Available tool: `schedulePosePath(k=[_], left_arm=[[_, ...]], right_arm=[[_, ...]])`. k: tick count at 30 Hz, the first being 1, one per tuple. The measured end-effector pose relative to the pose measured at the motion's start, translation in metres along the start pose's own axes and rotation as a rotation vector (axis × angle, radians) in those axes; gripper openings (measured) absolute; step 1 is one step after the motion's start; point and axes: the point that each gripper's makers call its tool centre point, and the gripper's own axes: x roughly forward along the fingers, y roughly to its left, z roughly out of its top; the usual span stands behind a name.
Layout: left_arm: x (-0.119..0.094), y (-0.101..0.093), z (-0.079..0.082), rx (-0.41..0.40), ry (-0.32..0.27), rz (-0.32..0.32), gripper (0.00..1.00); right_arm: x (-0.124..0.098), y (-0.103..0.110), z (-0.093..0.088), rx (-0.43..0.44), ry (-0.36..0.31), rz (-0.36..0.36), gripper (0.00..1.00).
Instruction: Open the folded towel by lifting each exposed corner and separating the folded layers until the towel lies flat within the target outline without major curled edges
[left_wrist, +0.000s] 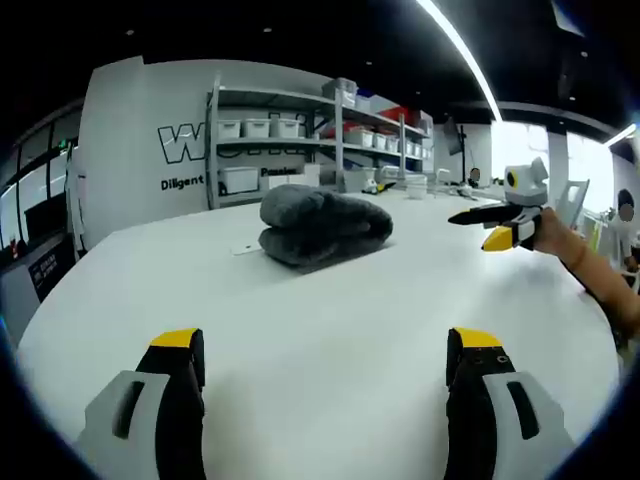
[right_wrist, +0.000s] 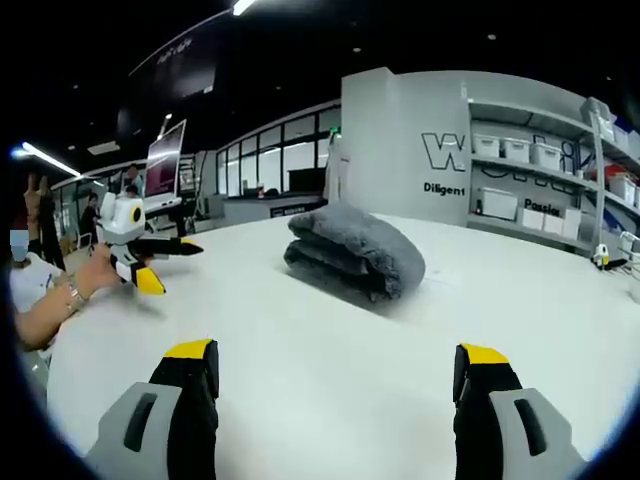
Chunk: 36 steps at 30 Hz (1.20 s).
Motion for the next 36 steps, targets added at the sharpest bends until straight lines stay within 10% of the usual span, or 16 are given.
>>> schedulePosePath(k=[36], left_arm=[[-0.0020,-0.0010,0.0004,0.004,0.000,0.005,0.99]], right_arm=[[0.0004,0.0016,0.0048,-0.047,0.003,-0.021,1.00]])
